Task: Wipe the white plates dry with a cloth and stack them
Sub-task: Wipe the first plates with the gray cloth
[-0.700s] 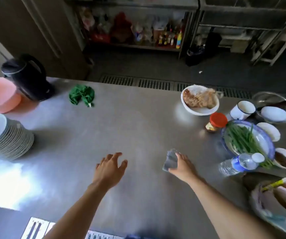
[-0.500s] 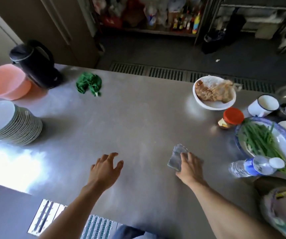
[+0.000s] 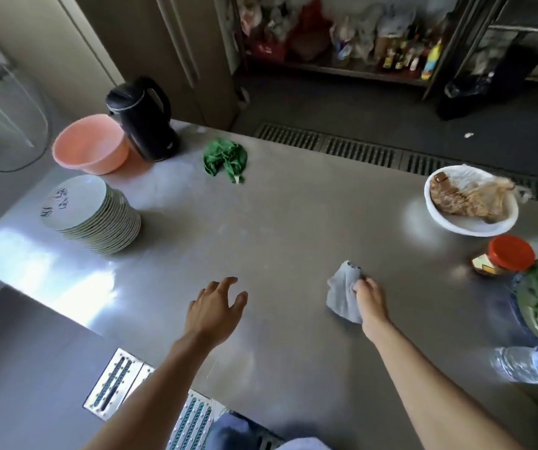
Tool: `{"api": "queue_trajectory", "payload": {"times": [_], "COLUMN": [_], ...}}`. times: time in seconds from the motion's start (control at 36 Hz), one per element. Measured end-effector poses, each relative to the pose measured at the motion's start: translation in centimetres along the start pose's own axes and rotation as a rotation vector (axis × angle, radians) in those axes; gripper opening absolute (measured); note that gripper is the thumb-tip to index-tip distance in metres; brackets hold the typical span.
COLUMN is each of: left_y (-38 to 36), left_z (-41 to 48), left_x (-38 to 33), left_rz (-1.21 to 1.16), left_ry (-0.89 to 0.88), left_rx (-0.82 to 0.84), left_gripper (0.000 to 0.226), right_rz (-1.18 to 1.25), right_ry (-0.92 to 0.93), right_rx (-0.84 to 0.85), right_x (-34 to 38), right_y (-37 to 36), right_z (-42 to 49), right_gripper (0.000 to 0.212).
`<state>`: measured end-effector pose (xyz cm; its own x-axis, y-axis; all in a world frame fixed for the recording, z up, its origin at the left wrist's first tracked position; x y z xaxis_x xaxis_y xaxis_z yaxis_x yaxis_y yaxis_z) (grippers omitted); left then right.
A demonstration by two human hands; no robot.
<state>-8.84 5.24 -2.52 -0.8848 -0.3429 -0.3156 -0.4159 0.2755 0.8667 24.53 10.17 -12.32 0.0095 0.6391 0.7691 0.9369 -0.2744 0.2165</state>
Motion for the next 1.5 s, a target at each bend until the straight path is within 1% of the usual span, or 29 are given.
{"api": "queue_trajectory", "payload": {"times": [0.06, 0.08, 0.11, 0.14, 0.19, 0.22, 0.25, 0.31, 0.36, 0.5, 0.64, 0.67, 0.72, 0.78, 0.83, 0.89, 0.97, 1.17, 1.28, 1.39, 1.44, 1.5], "left_y": [1.0, 1.6, 2.2, 2.8, 4.3, 4.9, 6.0, 7.1, 8.8, 14.3, 18.9, 19.5, 20.6, 21.6, 22.4, 22.9, 23.3, 24.9, 27.7, 30.0, 30.7, 31.1], "left_z": [0.1, 0.1, 0.0, 0.0, 0.1, 0.1, 0.0, 0.0, -0.2, -0.8, -1.2, -1.2, -1.1, -0.7, -0.1, 0.9, 3.1, 10.1, 15.2, 20.0, 22.5, 24.5], "left_x": [1.8, 2.8, 3.8, 5.0, 7.6, 9.0, 11.6, 13.4, 15.8, 26.0, 33.6, 34.7, 36.5, 38.2, 39.7, 41.2, 42.9, 45.2, 45.1, 44.3, 43.8, 43.5], "left_rz": [-0.033, -0.048, -0.062, -0.079, -0.103, -0.111, -0.131, -0.152, -0.186, -0.3, -0.422, -0.456, -0.546, -0.675, -0.798, -0.889, -0.951, -0.913, -0.831, -0.746, -0.7, -0.662], "left_ry": [0.021, 0.028, 0.034, 0.043, 0.056, 0.062, 0.074, 0.076, 0.075, 0.076, 0.064, 0.053, 0.032, 0.03, 0.044, 0.067, 0.101, 0.115, 0.095, 0.056, 0.045, 0.039], "left_rx": [-0.019, -0.027, -0.034, -0.044, -0.068, -0.08, -0.096, -0.116, -0.147, -0.235, -0.33, -0.343, -0.361, -0.396, -0.432, -0.441, -0.418, -0.31, -0.289, -0.225, -0.199, -0.167], "left_gripper": [0.051, 0.051, 0.05, 0.05, 0.049, 0.049, 0.049, 0.048, 0.047, 0.045, 0.041, 0.039, 0.035, 0.025, 0.018, 0.016, 0.018, 0.024, 0.03, 0.031, 0.033, 0.036], "right_rz": [0.196, 0.296, 0.398, 0.503, 0.674, 0.708, 0.7, 0.647, 0.579, 0.458, 0.401, 0.394, 0.37, 0.337, 0.307, 0.287, 0.282, 0.282, 0.267, 0.267, 0.266, 0.27], "right_ry": [-0.128, -0.19, -0.231, -0.24, -0.19, -0.165, -0.156, -0.145, -0.122, -0.087, -0.03, -0.017, 0.018, 0.055, 0.084, 0.106, 0.13, 0.164, 0.196, 0.202, 0.215, 0.225], "right_rx": [0.078, 0.153, 0.257, 0.393, 0.687, 0.776, 0.81, 0.754, 0.676, 0.625, 0.501, 0.478, 0.426, 0.361, 0.288, 0.232, 0.162, 0.03, -0.023, -0.071, -0.079, -0.09], "right_x": [0.2, 0.4, 0.9, 1.6, 3.7, 4.4, 4.9, 5.3, 5.7, 6.9, 8.1, 8.2, 8.6, 9.0, 9.2, 9.4, 10.0, 12.0, 13.7, 14.0, 14.4, 14.7], "right_y": [-3.4, -5.5, -7.8, -10.2, -14.7, -16.5, -19.2, -21.4, -24.0, -34.1, -41.6, -42.7, -44.5, -46.0, -47.2, -48.2, -49.9, -54.6, -57.4, -59.4, -60.3, -60.9], "right_z": [-1.8, -2.8, -4.0, -5.4, -9.0, -10.8, -12.9, -14.5, -16.1, -22.3, -26.0, -26.5, -27.2, -27.5, -27.3, -27.0, -26.0, -22.4, -20.2, -19.2, -18.8, -18.4], "right_gripper": [0.018, 0.018, 0.024, 0.031, 0.042, 0.044, 0.047, 0.049, 0.044, 0.028, 0.03, 0.029, 0.022, 0.014, 0.012, 0.014, 0.011, 0.016, 0.02, 0.026, 0.022, 0.012]}}
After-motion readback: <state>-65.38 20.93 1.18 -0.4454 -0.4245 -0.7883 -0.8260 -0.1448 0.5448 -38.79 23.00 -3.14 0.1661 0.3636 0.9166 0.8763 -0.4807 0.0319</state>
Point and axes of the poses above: each hand's wrist, its own z-axis towards the middle knuckle, its own y-axis out of the back of the hand, x = y × z, the point moved 7 cm from there along z, towards the middle knuckle, and after that the axes turned 1 degree about -y, right-handed, at the moved point
